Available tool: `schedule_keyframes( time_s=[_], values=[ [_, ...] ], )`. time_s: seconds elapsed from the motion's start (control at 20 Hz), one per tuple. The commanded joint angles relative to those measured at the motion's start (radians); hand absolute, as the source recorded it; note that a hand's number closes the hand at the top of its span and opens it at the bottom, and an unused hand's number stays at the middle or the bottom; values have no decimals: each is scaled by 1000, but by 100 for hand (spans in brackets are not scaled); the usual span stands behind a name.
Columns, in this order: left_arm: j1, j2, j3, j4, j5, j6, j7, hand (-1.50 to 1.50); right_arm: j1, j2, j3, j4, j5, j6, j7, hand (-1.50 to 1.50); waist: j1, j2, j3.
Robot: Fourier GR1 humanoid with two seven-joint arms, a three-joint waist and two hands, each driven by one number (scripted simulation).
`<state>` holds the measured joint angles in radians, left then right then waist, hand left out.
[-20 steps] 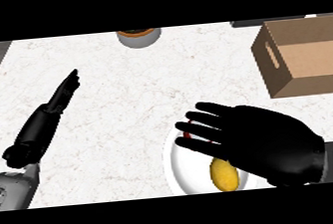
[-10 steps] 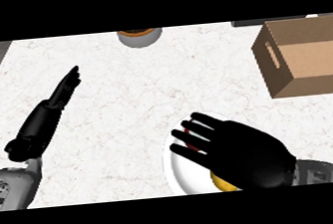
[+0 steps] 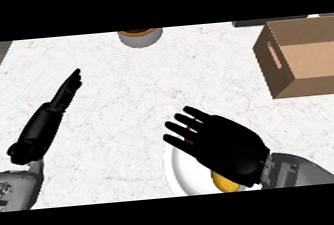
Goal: Pick the can from the plate and place it in the cardboard box
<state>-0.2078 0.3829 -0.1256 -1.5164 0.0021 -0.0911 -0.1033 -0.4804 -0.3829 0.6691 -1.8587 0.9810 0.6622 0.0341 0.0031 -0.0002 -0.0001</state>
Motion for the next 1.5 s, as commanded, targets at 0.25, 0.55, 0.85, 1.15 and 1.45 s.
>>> schedule_keyframes(
  time_s=[0.25, 0.55, 0.85, 1.15, 1.45],
  values=[
    [-32, -51, 42, -20, -40, -31, 52, 0, 29, 82, -15, 107, 161, -47, -63, -150, -2, 0, 0],
    [-11, -103, 42, 11, -89, -22, -1, 0, 56, 109, -43, 186, 185, -79, -161, -150, -3, 0, 0],
    [7, -61, 103, -44, -55, -105, 55, 0, 82, 91, -70, 199, 275, -103, -189, -150, -2, -1, 0],
    [25, -90, 120, -33, -93, -115, -7, 0, 60, 157, -102, 333, 347, -168, -243, -150, -1, 0, 0],
    [50, -131, 94, -108, -137, -77, 53, 0, 67, 203, -76, 462, 396, -234, -281, -150, 3, 0, 0]
  ],
)
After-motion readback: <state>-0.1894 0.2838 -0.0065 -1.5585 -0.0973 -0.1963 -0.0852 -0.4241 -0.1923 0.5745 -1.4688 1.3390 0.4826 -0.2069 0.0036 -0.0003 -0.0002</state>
